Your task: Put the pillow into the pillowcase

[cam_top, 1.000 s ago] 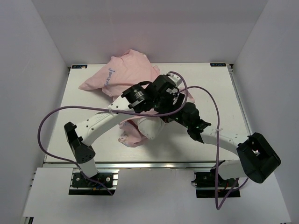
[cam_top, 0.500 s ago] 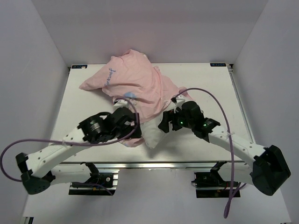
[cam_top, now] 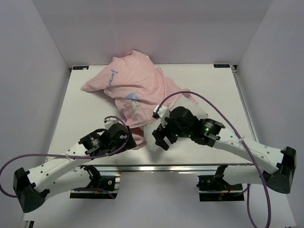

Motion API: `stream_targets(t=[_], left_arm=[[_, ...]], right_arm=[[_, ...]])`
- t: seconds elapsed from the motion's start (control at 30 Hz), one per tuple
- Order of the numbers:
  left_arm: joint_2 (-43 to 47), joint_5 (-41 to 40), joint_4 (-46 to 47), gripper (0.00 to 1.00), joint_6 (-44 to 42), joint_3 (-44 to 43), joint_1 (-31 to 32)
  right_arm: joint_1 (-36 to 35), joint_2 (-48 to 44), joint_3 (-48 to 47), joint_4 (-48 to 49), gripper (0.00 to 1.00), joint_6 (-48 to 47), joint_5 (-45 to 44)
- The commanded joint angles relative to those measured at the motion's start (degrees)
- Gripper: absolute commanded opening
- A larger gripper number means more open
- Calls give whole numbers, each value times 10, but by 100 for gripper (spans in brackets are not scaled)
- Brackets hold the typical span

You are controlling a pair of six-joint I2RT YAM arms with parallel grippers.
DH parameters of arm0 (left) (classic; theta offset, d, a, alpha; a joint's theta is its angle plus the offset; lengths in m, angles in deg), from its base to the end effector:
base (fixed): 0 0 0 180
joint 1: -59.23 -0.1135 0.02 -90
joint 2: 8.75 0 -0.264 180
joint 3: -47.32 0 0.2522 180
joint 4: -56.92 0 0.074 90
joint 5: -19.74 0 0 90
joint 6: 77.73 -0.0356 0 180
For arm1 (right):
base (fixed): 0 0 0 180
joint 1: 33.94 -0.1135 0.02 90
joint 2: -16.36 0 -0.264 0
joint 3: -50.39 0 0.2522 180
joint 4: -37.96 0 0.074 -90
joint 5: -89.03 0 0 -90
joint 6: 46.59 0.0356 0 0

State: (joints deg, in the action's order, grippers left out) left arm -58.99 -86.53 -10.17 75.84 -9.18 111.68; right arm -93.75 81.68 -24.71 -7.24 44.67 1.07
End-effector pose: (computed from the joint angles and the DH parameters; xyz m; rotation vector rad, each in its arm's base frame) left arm 0.1021 -0.1165 0.2495 -0.3496 2.5892 -0.3785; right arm 0.1234 0.2147 0.3327 -1.1241 1.9627 0.6275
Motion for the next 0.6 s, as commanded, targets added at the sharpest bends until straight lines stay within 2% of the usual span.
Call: stream_targets(t=[0.0, 0.03, 0.13, 0.33, 0.43, 0.57], left_arm=[[-13, 58, 95, 98, -49, 21, -57], [-19, 77, 113, 98, -63, 29, -95], [-28, 141, 180, 98, -102, 54, -144], [-93, 187, 232, 98, -150, 45, -151], [-129, 208, 240, 98, -160, 44, -152], [-151, 176, 236, 98, -164, 31, -153]], right_arm=[[-13, 46, -8, 22, 89, 21, -103], [-14, 58, -8, 36, 89, 36, -120], [-14, 113, -10, 94, 89, 59, -164], [-14, 206, -16, 170, 89, 80, -176], [-14, 246, -13, 170, 89, 103, -203], [-14, 284, 1, 179, 89, 143, -262]])
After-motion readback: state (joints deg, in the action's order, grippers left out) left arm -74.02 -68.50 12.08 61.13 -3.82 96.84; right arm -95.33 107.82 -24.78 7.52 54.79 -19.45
